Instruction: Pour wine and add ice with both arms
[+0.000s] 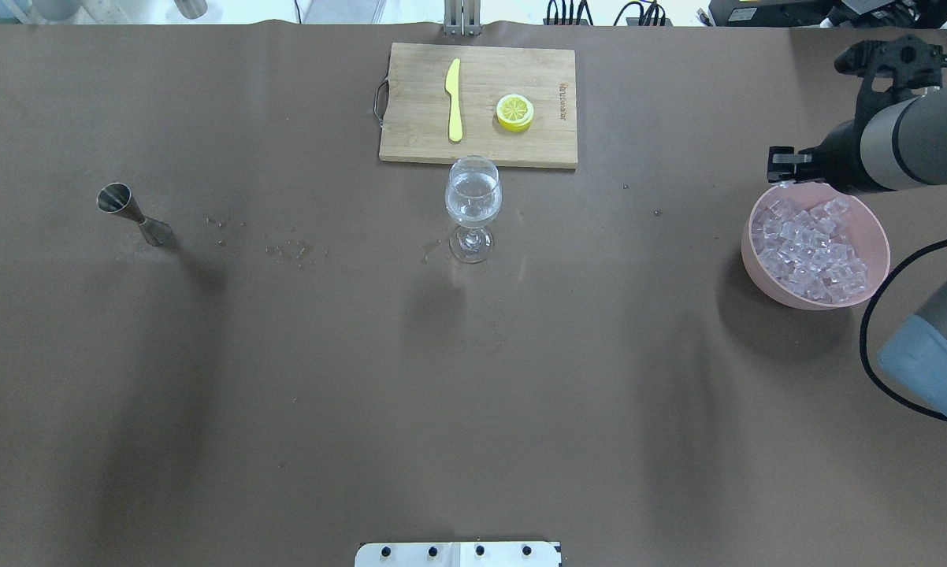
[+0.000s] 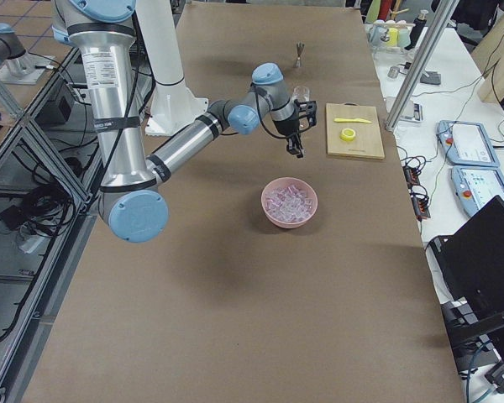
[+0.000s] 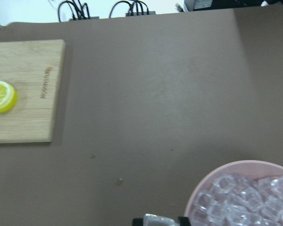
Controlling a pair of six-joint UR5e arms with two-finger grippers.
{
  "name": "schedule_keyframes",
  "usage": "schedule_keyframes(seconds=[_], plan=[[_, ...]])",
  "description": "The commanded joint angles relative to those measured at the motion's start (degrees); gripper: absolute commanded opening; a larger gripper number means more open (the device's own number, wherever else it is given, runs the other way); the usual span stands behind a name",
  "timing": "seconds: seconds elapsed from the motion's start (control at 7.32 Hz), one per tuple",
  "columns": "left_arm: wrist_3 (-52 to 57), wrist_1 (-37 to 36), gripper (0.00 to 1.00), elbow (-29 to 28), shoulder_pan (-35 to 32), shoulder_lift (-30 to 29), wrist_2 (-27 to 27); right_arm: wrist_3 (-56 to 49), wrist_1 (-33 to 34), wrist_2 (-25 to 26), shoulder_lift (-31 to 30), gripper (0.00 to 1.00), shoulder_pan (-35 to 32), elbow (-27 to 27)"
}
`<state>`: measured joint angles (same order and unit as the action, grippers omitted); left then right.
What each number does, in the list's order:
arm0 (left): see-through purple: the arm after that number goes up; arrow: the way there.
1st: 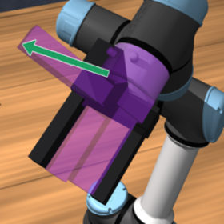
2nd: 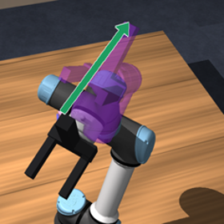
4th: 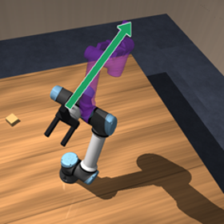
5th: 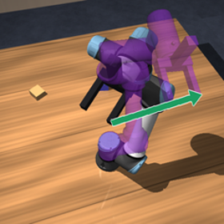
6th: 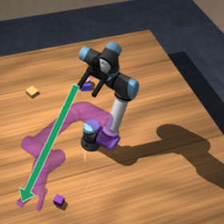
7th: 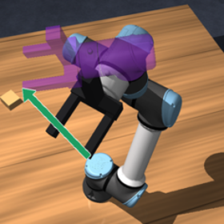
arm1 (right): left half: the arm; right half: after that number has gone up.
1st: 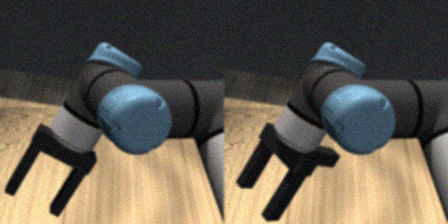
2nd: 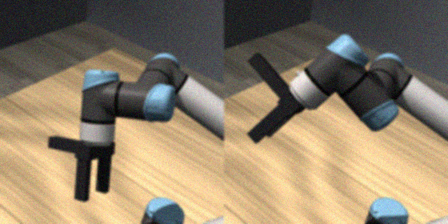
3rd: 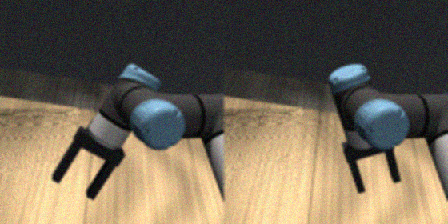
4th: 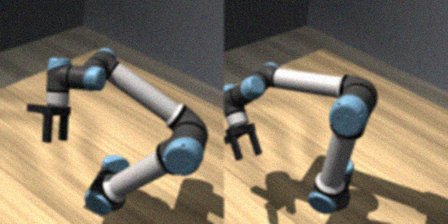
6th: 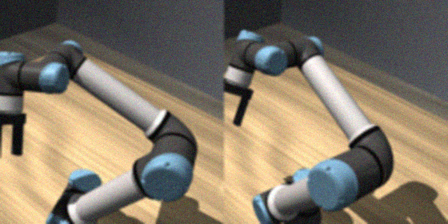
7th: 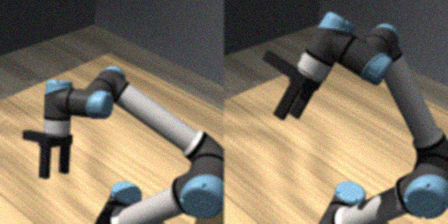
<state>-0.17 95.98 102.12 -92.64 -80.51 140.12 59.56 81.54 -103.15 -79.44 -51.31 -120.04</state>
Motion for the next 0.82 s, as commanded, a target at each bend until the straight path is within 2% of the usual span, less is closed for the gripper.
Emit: schedule_keyframes(seconds=[0.0,0.14,0.41,0.68], plan=[[-0.1,-0.3,0.98,0.0,0.0,-0.7,-0.1,7.6,0.3,0.5,7.2,0.0,4.5,1.2],[0.0,-0.2,0.98,0.2,-0.1,-0.4,-0.3,12.0,0.5,2.8,11.3,0.0,7.6,2.5],[0.0,-0.2,0.98,0.3,-0.1,0.0,0.0,18.6,14.1,12.7,22.3,0.0,15.1,3.5],[-0.1,-0.2,0.98,0.3,-0.1,0.0,0.0,23.5,18.2,14.1,31.3,0.0,16.4,10.2]])
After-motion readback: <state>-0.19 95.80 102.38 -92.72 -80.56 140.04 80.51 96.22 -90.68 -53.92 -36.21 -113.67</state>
